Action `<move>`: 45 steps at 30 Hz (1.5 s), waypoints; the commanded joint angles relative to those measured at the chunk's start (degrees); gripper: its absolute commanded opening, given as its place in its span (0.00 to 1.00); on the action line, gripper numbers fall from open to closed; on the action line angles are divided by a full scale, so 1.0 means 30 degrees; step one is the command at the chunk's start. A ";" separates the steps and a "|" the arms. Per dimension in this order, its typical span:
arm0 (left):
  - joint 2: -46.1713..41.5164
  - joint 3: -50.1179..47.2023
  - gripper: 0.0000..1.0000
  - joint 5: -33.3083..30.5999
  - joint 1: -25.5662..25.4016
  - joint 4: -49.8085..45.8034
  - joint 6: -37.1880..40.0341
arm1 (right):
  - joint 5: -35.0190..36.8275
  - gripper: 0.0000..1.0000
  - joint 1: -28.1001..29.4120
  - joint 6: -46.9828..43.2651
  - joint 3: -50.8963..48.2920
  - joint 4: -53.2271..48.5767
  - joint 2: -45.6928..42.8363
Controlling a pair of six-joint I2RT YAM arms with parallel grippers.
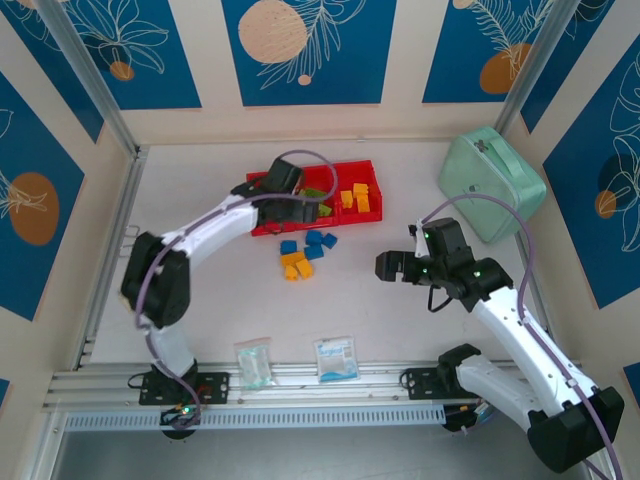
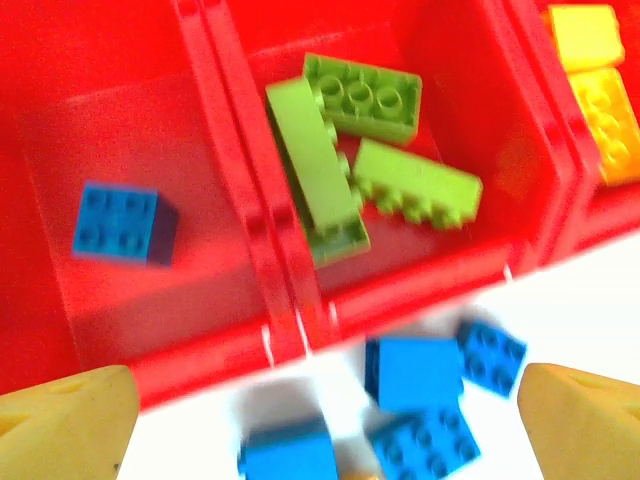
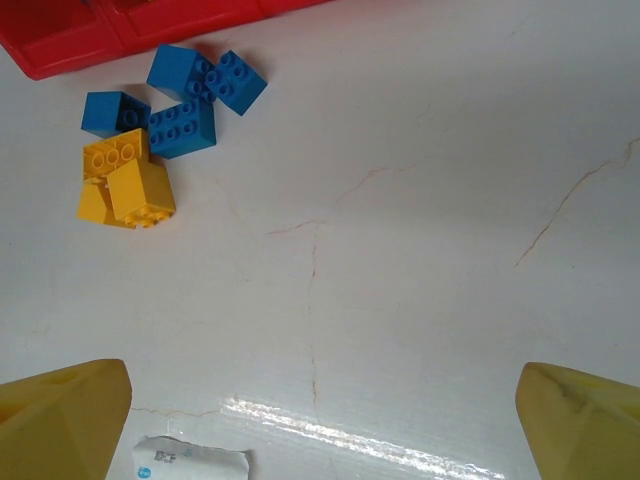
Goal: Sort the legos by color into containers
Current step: Place the lego in the container, then pick up the lego from the center of the table.
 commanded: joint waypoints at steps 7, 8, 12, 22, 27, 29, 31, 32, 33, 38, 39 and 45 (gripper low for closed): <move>-0.4380 -0.7753 0.92 0.3051 -0.2078 0.1984 -0.1661 | -0.0957 0.99 0.0241 0.0008 0.0588 0.0728 0.2165; -0.4433 -0.7946 0.91 0.3078 -0.2218 0.1934 -0.1409 | -0.0935 0.99 0.0242 0.0084 0.0533 0.0911 0.2276; -0.3444 -0.7818 0.89 0.3122 -0.2346 0.0909 -0.0414 | -0.1046 1.00 0.0381 0.0263 0.0620 0.1239 0.2487; -0.0497 -0.6188 0.73 0.2288 -0.1665 -0.0865 -0.0332 | -0.0343 1.00 0.0637 0.0360 0.0744 0.0921 0.2167; -0.0246 -0.6360 0.62 0.2470 -0.0794 -0.0528 -0.0292 | 0.0001 1.00 0.0608 0.0216 0.0745 0.0667 0.1923; -0.0329 -0.6410 0.61 0.2460 -0.0787 -0.0167 -0.0021 | 0.0068 1.00 0.0597 0.0204 0.0721 0.0667 0.1859; -0.0253 -0.6393 0.61 0.2757 -0.0785 0.0410 0.0411 | 0.0067 1.00 0.0623 0.0247 0.0732 0.0667 0.1904; -0.0122 -0.6295 0.61 0.2899 -0.0742 0.0507 0.0725 | 0.0067 1.00 0.0623 0.0310 0.0760 0.0667 0.1917; 0.0142 -0.6004 0.61 0.2875 -0.0721 0.0277 0.0986 | 0.0031 1.00 0.0623 0.0391 0.0844 0.0696 0.1960; 0.0900 -0.4745 0.58 0.2886 -0.0597 -0.0509 0.2087 | -0.0080 1.00 0.0703 0.0462 0.1386 0.0613 0.2144; 0.0944 -0.4725 0.57 0.3052 -0.0542 -0.0398 0.2129 | -0.0101 1.00 0.0733 0.0471 0.1441 0.0567 0.2135; 0.1002 -0.5324 0.47 0.3299 -0.0341 -0.0137 0.1583 | 0.0119 1.00 0.0764 0.0725 0.1483 0.0009 0.1488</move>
